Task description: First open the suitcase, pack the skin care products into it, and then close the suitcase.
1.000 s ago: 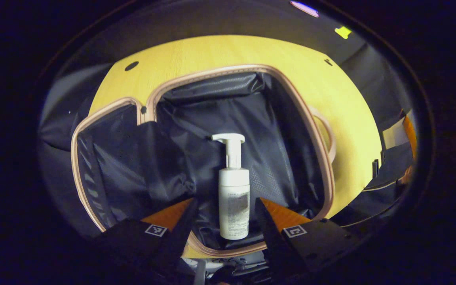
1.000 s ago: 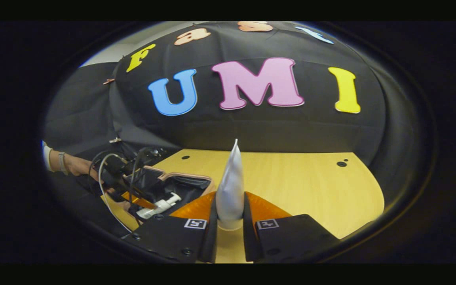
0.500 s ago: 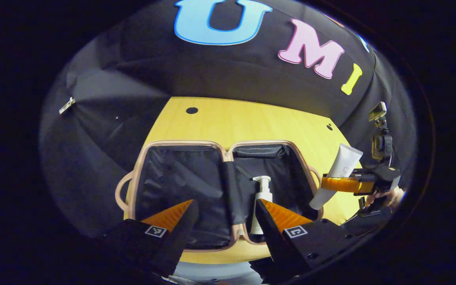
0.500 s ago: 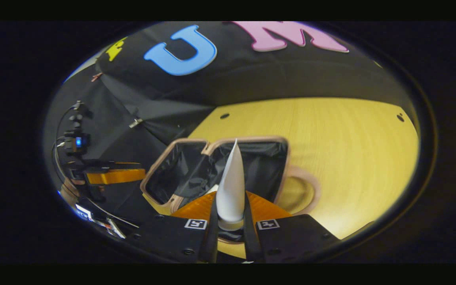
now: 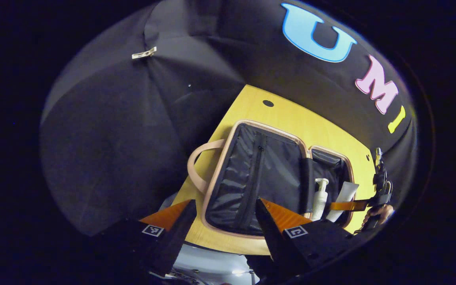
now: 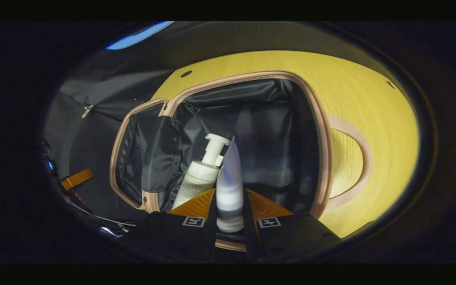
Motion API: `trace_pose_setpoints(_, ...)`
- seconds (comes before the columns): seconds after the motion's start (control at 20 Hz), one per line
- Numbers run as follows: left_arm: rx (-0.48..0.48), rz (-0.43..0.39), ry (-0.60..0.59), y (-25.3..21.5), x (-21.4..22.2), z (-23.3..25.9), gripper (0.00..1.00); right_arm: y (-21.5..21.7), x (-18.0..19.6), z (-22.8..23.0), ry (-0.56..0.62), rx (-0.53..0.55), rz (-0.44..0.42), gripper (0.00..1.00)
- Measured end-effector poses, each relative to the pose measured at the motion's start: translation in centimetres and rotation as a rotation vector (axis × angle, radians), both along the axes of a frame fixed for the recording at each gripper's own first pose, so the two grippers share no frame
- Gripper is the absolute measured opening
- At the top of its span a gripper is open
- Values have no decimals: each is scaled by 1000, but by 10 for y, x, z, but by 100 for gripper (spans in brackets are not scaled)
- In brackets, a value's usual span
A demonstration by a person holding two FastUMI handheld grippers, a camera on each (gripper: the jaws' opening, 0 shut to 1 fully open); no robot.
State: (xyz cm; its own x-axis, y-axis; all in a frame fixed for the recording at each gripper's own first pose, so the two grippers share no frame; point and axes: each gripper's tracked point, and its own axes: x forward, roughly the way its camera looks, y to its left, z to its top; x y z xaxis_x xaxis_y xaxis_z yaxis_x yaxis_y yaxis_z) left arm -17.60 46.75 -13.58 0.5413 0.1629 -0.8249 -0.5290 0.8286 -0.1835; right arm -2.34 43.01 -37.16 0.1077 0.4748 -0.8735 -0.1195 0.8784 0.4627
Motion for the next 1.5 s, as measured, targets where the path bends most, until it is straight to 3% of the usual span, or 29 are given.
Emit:
trace_pose_setpoints(0.1,-28,49,-3,19,1,-4,95,-6,0,0,13,-12,-28,39)
trace_pose_setpoints(0.15,-40,70,-3,26,3,-9,95,-6,4,4,-1,2,-46,31)
trace_pose_setpoints(0.3,-78,137,-19,46,19,-23,95,8,9,41,-98,134,-29,94)
trace_pose_setpoints(0.35,-110,155,-32,52,27,-22,95,9,11,53,-147,164,-23,92)
trace_pose_setpoints(0.4,-146,173,-38,56,30,-22,95,9,11,67,-183,203,-25,97)
trace_pose_setpoints(0.5,-183,201,-27,70,47,-32,95,4,20,96,-247,271,-52,97)
trace_pose_setpoints(0.85,-111,186,214,104,55,-90,95,-31,48,155,-368,359,-152,97)
trace_pose_setpoints(1.0,-120,114,267,97,57,-111,91,-43,50,167,-422,348,-147,97)
trace_pose_setpoints(1.25,-131,59,263,86,63,-124,19,-61,49,163,-442,307,-149,97)
trace_pose_setpoints(1.5,-140,36,164,85,64,-87,10,-69,48,168,-490,306,-143,97)
